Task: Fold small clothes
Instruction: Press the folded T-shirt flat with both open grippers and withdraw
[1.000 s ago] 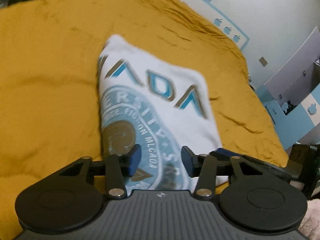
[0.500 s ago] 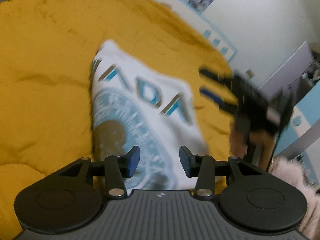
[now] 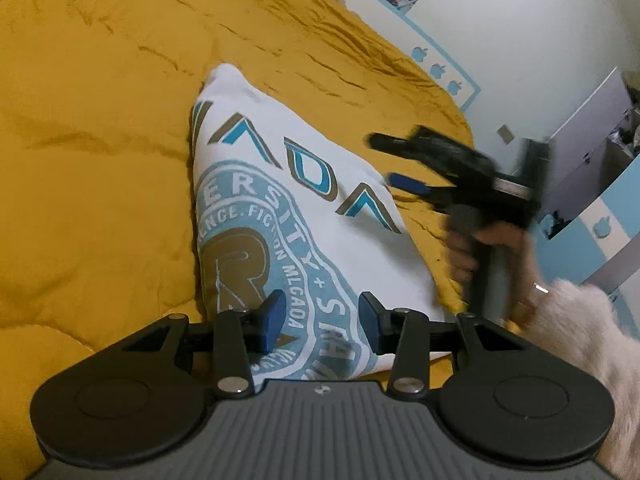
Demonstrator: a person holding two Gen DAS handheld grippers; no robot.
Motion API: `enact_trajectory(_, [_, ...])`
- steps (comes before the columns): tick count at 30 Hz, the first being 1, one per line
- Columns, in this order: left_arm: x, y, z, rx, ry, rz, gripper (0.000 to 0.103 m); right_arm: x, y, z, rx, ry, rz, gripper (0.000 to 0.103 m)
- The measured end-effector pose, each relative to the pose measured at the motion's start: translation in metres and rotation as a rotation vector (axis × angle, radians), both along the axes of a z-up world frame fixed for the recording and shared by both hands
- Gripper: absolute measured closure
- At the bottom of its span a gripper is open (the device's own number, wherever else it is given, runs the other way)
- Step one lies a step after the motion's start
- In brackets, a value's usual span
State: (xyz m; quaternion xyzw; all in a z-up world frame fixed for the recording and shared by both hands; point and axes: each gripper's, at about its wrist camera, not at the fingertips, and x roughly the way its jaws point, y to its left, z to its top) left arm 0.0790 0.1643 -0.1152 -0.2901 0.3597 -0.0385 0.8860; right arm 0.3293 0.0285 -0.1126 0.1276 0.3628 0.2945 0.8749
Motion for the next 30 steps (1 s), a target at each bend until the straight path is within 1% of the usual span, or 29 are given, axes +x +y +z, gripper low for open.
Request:
enact_trajectory(1, [0.001, -0.003, 0.008, 0.036, 0.014, 0.006, 0.05, -0.017, -0.005, 0.013, -0.023, -0.021, -0.019, 0.028])
enact_trajectory(2, [0.0, -0.007, 0.017, 0.072, 0.017, 0.022, 0.045, -0.032, -0.011, 0.024, -0.049, -0.042, -0.031, 0.027])
enact_trajectory(3, [-0.002, -0.011, 0.023, 0.098, 0.016, 0.042, 0.035, -0.052, -0.017, 0.034, -0.076, -0.072, -0.04, 0.027])
enact_trajectory(5, [-0.008, -0.02, 0.039, 0.162, 0.021, 0.098, 0.021, -0.09, -0.029, 0.048, -0.117, -0.107, -0.053, 0.023])
enact_trajectory(8, [-0.017, -0.033, 0.058, 0.245, 0.021, 0.133, 0.02, -0.14, -0.045, 0.06, -0.183, -0.114, -0.071, 0.023])
enact_trajectory(10, [-0.026, -0.043, 0.07, 0.281, 0.024, 0.152, 0.02, -0.167, -0.054, 0.064, -0.214, -0.084, -0.094, 0.023])
enact_trajectory(13, [-0.036, -0.055, 0.081, 0.3, 0.044, 0.165, 0.019, -0.197, -0.065, 0.072, -0.217, -0.053, -0.148, 0.023])
enact_trajectory(15, [-0.045, -0.064, 0.086, 0.301, 0.056, 0.194, 0.02, -0.213, -0.068, 0.077, -0.237, -0.056, -0.168, 0.021])
enact_trajectory(17, [-0.053, -0.071, 0.089, 0.292, 0.048, 0.214, 0.02, -0.23, -0.068, 0.082, -0.27, -0.071, -0.18, 0.021])
enact_trajectory(19, [-0.063, -0.078, 0.092, 0.29, 0.037, 0.234, 0.019, -0.243, -0.066, 0.087, -0.305, -0.074, -0.172, 0.021])
enact_trajectory(23, [-0.073, -0.089, 0.098, 0.341, 0.049, 0.234, 0.02, -0.268, -0.066, 0.1, -0.367, -0.083, -0.149, 0.021])
enact_trajectory(27, [-0.08, -0.095, 0.105, 0.357, 0.069, 0.232, 0.019, -0.285, -0.063, 0.109, -0.399, -0.105, -0.14, 0.021])
enact_trajectory(30, [-0.082, -0.102, 0.107, 0.391, 0.078, 0.21, 0.019, -0.294, -0.061, 0.111, -0.41, -0.121, -0.154, 0.021])
